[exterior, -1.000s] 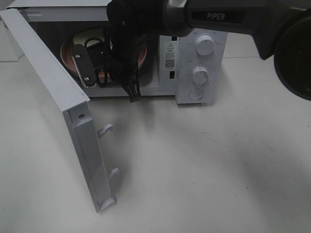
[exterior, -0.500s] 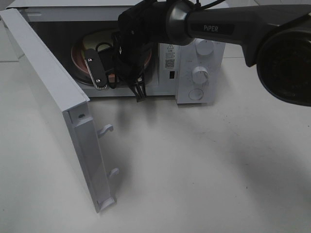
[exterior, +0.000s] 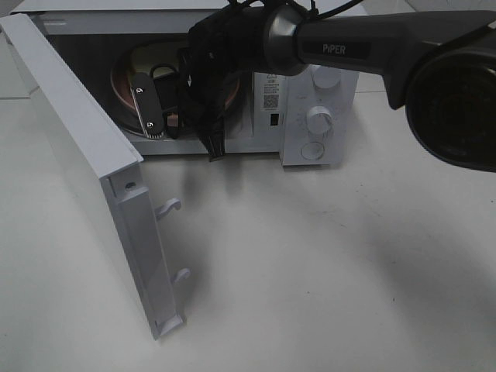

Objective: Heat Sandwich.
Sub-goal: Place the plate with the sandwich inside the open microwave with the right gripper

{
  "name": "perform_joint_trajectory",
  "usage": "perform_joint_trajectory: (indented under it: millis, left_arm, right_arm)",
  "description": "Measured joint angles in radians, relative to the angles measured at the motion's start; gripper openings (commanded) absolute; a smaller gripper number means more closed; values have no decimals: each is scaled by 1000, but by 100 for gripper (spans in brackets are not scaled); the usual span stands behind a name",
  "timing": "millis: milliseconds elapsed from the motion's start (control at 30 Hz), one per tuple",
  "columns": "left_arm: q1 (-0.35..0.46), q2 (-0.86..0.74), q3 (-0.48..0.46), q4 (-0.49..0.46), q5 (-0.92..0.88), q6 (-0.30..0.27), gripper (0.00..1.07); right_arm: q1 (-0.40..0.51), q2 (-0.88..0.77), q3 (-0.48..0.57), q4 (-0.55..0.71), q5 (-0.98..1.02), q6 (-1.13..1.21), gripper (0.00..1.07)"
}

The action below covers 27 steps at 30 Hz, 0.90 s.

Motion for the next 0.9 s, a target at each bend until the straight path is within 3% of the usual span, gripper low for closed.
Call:
perform_joint_trajectory:
  millis: [167, 267, 333, 400, 900]
  left_arm:
    - [0, 0, 0, 0, 0, 0, 80]
    - [0, 0, 0, 0, 0, 0, 80]
    - [0, 0, 0, 0, 0, 0, 80]
    - [0, 0, 0, 0, 0, 0, 80]
    - [0, 0, 0, 0, 0, 0, 80]
  right_arm:
    - [0, 0, 0, 0, -24, 77, 11]
    - [0, 0, -2, 0, -28, 97, 29]
    - [0, 0, -2, -2, -28, 97, 33]
    - [0, 0, -3, -3, -29, 97, 44]
    - [2, -57, 29, 23, 112, 97, 46]
